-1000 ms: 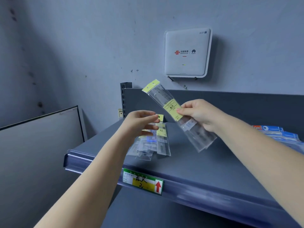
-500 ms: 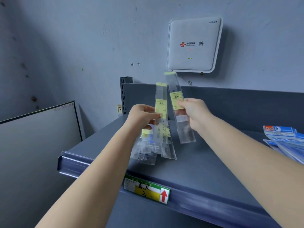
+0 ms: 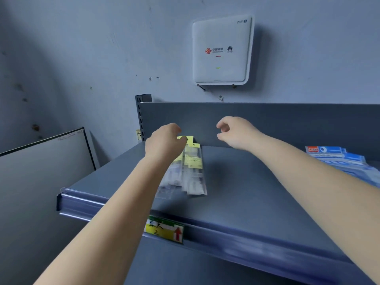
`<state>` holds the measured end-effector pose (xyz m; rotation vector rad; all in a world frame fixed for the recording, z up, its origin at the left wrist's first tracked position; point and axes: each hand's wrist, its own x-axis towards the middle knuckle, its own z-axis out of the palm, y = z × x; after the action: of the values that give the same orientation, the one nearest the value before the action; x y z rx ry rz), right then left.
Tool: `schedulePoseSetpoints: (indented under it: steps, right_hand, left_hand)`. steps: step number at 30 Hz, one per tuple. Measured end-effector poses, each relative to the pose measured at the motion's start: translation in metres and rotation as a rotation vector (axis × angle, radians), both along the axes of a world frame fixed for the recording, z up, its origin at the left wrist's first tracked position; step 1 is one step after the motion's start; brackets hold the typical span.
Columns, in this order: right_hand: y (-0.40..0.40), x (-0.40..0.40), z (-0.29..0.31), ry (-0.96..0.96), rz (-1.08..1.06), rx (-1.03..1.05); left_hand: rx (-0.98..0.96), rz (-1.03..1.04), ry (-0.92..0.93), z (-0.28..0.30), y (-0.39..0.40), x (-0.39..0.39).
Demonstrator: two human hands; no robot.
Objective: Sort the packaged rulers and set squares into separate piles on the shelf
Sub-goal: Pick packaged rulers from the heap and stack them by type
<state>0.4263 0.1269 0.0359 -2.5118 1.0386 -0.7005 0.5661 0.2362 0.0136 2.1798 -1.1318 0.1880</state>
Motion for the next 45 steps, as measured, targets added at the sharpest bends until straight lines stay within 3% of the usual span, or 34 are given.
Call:
schedulePoseSetpoints:
  steps: [6,13,21,29,38,45]
  right_hand:
    - [-0.007,-0.105,-0.003,0.335,-0.089,-0.585]
    - [-0.024,-0.250,-0.008,0.505,-0.248,-0.692]
    - [-0.045,-0.413,-0.025,0.491,-0.401,-0.582]
    - [-0.074,-0.534,-0.036,0.373,-0.527,-0.360]
    - [-0.110,-0.595,-0.047,0.122,-0.575,-0.021]
    - [-0.142,-0.592,-0.048,0.096,-0.593,0.089]
  left_hand:
    - [0.123,-0.055,-0.357,0.011,-0.031,-0.095]
    - [0.177,-0.205,-0.535,0.009,-0.080,-0.236]
    - [0.148,-0.421,-0.557,-0.008,-0.125,-0.386]
    - [0.190,-0.560,-0.467,-0.020,-0.151,-0.475]
    - [0.230,-0.623,-0.346,-0.015,-0.186,-0.522]
    - [0.150,-0.624,-0.242,-0.005,-0.238,-0.521]
